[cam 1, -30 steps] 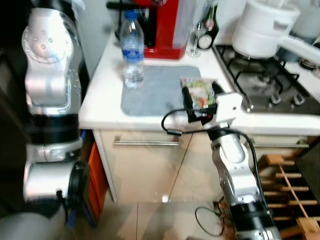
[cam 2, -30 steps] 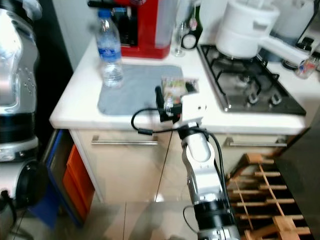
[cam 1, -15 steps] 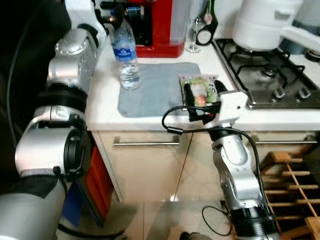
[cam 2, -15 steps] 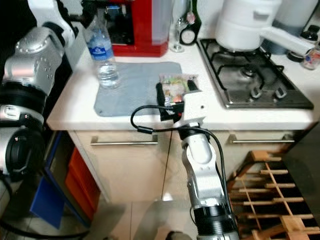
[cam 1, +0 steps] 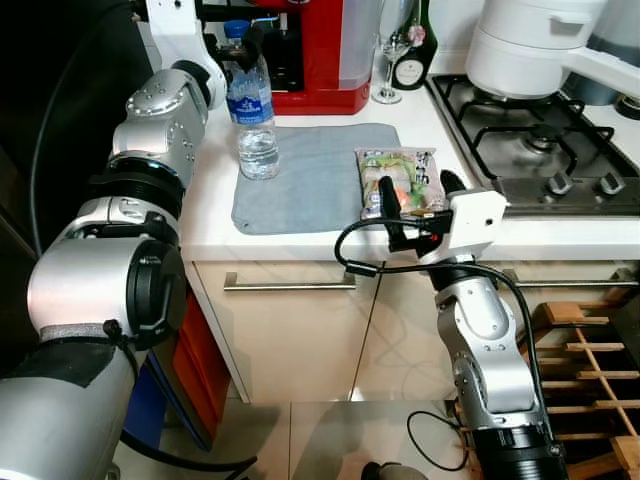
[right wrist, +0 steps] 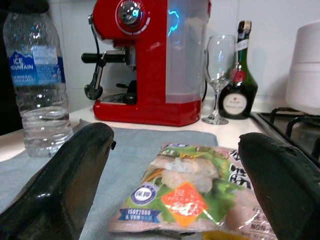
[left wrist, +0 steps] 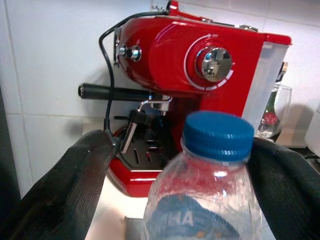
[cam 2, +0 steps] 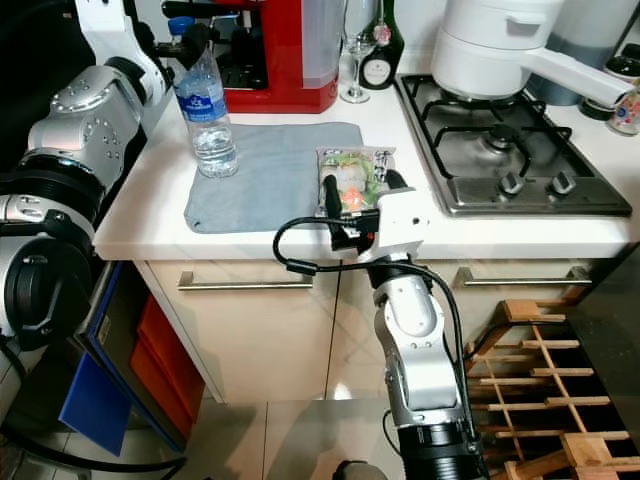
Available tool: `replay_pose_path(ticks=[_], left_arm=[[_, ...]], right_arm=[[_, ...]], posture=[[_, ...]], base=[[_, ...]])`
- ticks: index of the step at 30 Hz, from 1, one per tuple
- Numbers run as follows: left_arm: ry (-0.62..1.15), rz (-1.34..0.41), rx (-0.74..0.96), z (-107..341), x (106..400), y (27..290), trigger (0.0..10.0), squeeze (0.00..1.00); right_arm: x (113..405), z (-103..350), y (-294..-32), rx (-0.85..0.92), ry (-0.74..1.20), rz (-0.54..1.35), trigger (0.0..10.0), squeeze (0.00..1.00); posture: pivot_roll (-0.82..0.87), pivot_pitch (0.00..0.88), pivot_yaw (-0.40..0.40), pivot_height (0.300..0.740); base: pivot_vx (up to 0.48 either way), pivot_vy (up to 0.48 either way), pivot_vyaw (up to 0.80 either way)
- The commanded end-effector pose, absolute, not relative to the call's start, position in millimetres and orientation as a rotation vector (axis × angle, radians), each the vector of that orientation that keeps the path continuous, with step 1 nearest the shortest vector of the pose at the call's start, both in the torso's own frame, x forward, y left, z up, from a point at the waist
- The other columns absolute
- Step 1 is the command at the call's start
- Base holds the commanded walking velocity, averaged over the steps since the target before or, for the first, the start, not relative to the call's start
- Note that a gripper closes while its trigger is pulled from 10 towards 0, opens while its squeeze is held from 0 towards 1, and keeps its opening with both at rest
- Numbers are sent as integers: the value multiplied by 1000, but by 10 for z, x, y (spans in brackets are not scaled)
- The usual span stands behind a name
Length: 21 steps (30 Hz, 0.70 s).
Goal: Restocking fridge
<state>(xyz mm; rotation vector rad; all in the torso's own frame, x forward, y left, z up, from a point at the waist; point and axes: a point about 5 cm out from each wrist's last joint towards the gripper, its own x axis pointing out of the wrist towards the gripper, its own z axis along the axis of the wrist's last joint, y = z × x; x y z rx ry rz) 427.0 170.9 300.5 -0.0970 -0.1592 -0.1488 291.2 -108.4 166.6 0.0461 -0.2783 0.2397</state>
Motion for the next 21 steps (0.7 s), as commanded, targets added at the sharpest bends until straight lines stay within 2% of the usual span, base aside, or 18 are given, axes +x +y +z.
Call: replay_pose_path(ticks=[1,6,7,9,10,21], left_arm=[[-121,-127,-82,2952,4275,1749,10000,0],[-87,-107,-87,2848,4276,1771,10000,0],[-80,-104,-88,2823,4276,1771,1255,0],[-76,-103,-88,2807,4275,1771,1255,0],[-68,-111,-89,2770,4274,1760,0,0],[-64,-174,-147,2699,4265,1722,0,0]], right_arm=[[2887,1676,-1068,57,-276,249,10000,231],[2898,1672,-1079,55,-266,256,10000,227],[2903,1673,-1082,53,-263,259,10000,227],[2907,1674,-1084,51,-261,261,10000,227],[2918,1682,-1087,48,-260,265,10000,231],[2962,1652,-1068,58,-235,273,10000,231]], posture=[[-121,0,53,740],[-121,0,36,740],[-122,0,32,740],[-122,0,32,740],[-125,0,27,740],[-105,0,20,740]], base=[[0,0,0],[0,0,0],[0,0,0],[0,0,0],[0,0,0],[0,0,0]])
